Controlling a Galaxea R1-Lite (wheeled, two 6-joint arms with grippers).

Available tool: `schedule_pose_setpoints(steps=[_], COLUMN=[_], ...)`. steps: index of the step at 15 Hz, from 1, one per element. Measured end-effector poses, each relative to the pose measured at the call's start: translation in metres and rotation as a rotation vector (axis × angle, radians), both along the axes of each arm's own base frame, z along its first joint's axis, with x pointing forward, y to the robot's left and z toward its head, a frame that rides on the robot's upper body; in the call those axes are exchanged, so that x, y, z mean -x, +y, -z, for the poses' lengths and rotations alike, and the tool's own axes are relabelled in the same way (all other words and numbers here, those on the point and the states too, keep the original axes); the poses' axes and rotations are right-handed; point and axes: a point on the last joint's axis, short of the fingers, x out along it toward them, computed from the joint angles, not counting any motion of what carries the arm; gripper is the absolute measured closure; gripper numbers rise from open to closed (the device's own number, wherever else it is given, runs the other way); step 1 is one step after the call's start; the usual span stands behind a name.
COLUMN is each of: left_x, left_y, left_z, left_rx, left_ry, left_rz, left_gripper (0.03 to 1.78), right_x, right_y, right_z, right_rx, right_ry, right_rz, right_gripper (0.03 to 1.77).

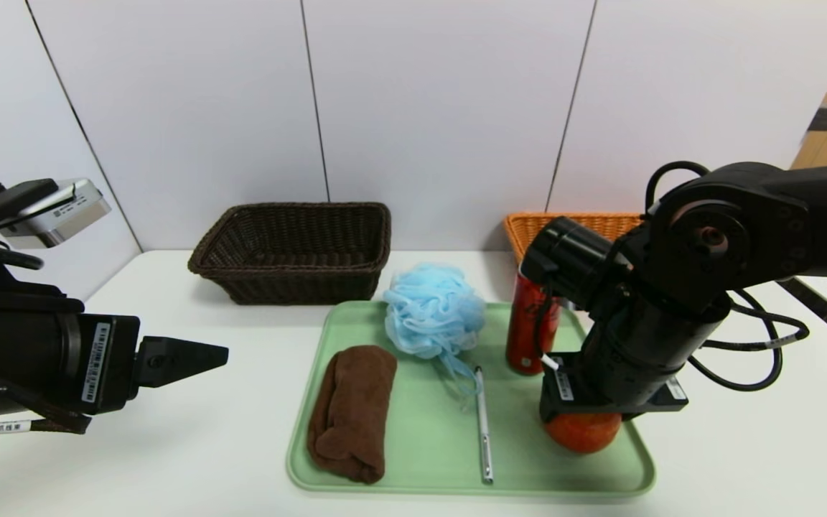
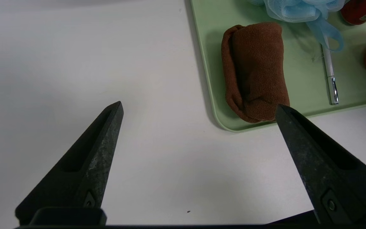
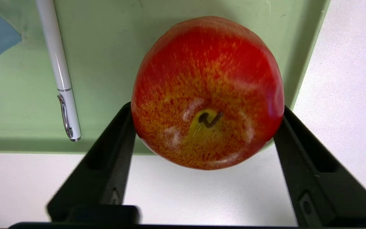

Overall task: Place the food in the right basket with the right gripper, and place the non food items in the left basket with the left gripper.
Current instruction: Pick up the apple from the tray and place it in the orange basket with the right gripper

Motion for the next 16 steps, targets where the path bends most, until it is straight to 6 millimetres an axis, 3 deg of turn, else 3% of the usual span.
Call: schedule_pose_setpoints(steps=[2, 6, 10, 13, 16], left_x=[0.000, 0.001, 0.003, 0.005, 0.008], left_y=[-0.001, -0.002, -0.001, 0.000, 0.001], left_z=[0.000, 0.000, 0.000, -0.002, -0.003], left_rx=[0.001, 0.001, 0.002, 0.007, 0.011], left_ry=[-0.001, 0.000, -0.001, -0.010, -0.018], left_rz=[0.005, 0.014, 0.015, 0.016, 0.022], left_gripper=[0.12, 0.12, 0.12, 0.12, 0.12], right_x=[0.001, 0.006, 0.025, 0.043, 0.062], right_y=[-0.001, -0.004, -0.009, -0.019, -0.036], right_z=[-0.001, 0.000, -0.009, -0.033, -0.069], right_rx=[-0.002, 0.006, -0.010, -0.064, -0.140], right_ry=[-0.004, 0.008, 0.001, -0.069, -0.195], right_rz=[0.000, 0.001, -0.024, -0.037, -0.046], right_gripper=[0.62, 0.64, 0.65, 0.65, 0.65])
